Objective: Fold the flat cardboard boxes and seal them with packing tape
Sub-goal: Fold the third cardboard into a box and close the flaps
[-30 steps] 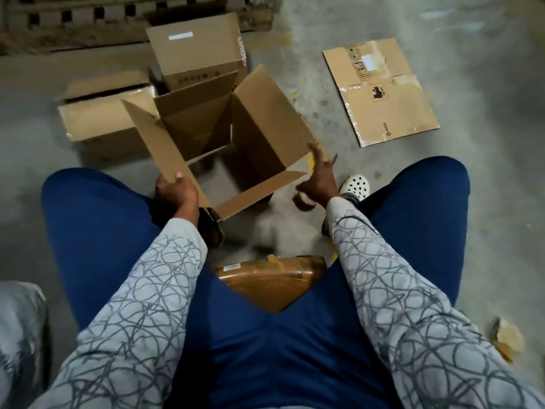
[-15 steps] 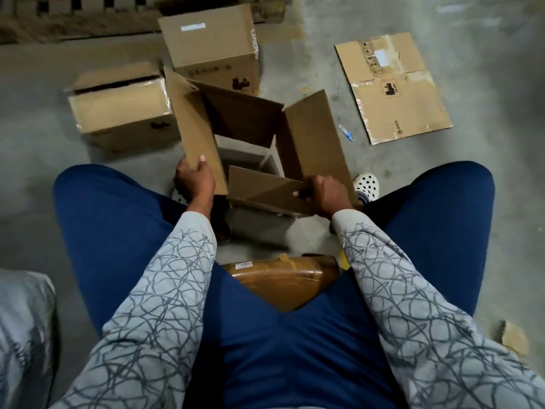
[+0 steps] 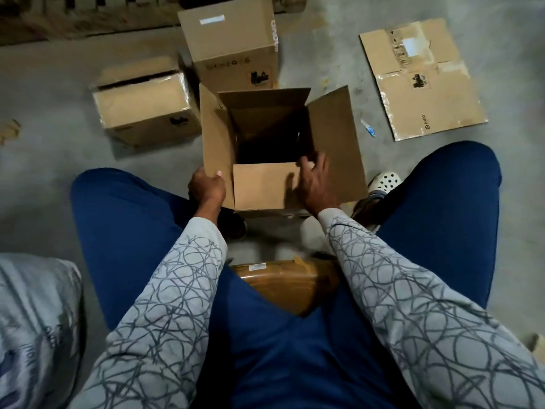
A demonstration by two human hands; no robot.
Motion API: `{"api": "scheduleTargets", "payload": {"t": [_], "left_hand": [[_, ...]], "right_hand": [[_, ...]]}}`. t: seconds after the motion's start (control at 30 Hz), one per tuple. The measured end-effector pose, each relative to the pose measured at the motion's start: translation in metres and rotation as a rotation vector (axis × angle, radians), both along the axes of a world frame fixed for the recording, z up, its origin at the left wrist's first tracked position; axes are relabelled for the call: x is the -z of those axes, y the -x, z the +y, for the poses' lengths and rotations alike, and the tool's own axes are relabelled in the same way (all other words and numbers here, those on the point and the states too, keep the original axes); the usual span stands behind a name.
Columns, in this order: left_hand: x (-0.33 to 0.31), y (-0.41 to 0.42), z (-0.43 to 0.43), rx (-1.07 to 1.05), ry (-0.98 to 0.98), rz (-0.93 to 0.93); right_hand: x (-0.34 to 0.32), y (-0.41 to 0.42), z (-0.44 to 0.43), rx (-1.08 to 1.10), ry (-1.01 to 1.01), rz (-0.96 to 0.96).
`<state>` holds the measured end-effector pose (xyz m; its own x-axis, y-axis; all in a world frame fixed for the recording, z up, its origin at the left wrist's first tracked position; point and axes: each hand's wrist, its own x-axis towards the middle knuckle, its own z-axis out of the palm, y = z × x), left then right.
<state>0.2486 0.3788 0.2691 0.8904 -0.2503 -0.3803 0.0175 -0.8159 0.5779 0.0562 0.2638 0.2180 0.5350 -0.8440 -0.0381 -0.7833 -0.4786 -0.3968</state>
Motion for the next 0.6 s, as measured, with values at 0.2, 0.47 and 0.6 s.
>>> {"api": "scheduleTargets", "payload": {"t": [0.2, 0.47, 0.6], "left_hand": [[0.003, 0.001, -0.002, 0.043, -0.030, 0.003], [0.008, 0.001, -0.001, 0.104, -0.077, -0.028], [0.010, 0.004, 0.000, 0.140, -0.097, -0.006]], "right_hand": [[0.003, -0.026, -0.022, -0.308, -0.433, 0.348], [-0.054, -0.073, -0.104, -0.156, 0.038, -0.141], [-0.058, -0.082, -0.129, -0.256, 0.010, 0.035]]}}
